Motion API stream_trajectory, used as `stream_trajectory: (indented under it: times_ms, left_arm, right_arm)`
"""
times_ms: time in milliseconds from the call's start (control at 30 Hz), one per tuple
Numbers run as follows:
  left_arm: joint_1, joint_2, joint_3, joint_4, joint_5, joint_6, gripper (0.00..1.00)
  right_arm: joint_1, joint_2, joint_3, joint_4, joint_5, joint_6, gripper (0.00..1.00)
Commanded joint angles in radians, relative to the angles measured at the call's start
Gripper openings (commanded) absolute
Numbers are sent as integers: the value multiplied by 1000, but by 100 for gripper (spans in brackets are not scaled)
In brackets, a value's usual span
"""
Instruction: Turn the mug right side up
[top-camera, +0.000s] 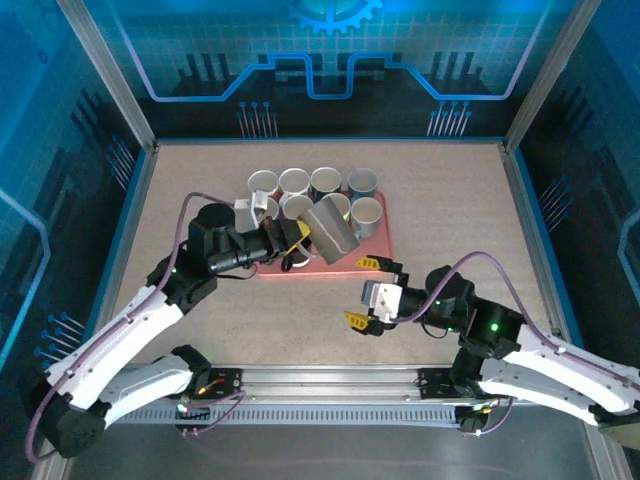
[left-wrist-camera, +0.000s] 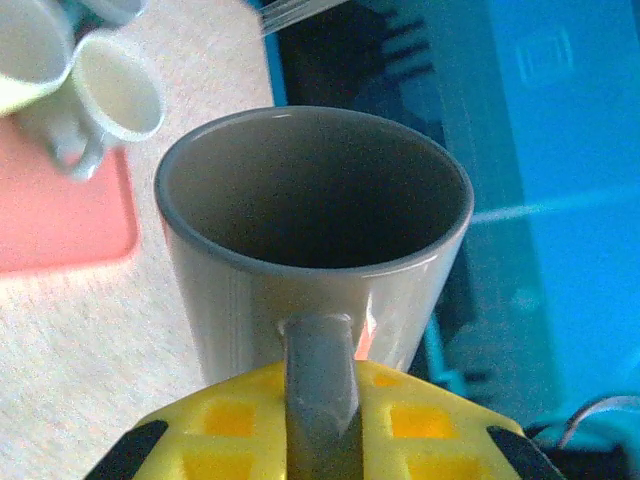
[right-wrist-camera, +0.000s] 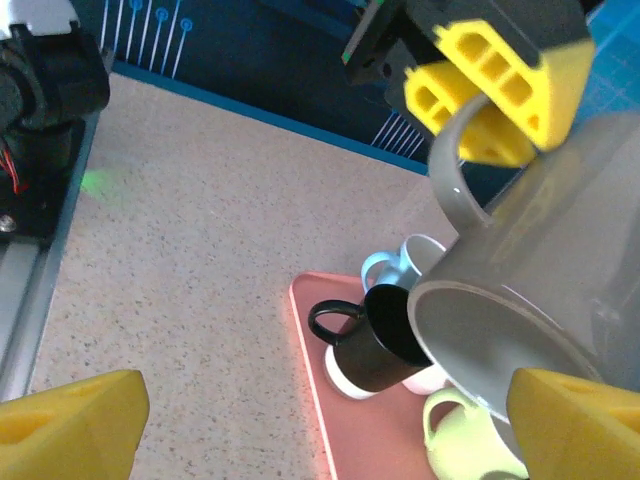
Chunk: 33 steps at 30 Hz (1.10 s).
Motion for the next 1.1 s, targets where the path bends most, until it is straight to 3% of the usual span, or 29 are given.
stream_trajectory:
  times_ms: [0, 100, 233, 467, 800, 1067]
  left_arm:
    - [-117, -13, 70, 43, -53, 560, 0]
    - [-198, 19, 84, -5, -97, 802, 0]
    - [-217, 14, -11, 125, -173, 903, 0]
    - [-315, 46, -269, 541, -355, 1067, 0]
    - [-330, 267, -456, 1067, -594, 1051, 0]
    - [-329, 483, -463, 1302, -684, 1035, 0]
  right_arm:
    - [-16, -36, 55, -32, 93, 97, 92]
    - [-30, -72, 78, 31, 361, 88, 94]
    - [-83, -88, 134, 63, 526, 94, 94]
    - [-151, -87, 168, 125, 550, 154, 92]
    - [-180, -82, 165, 105, 437, 232, 92]
    - [-185, -101, 152, 92, 439, 253, 92]
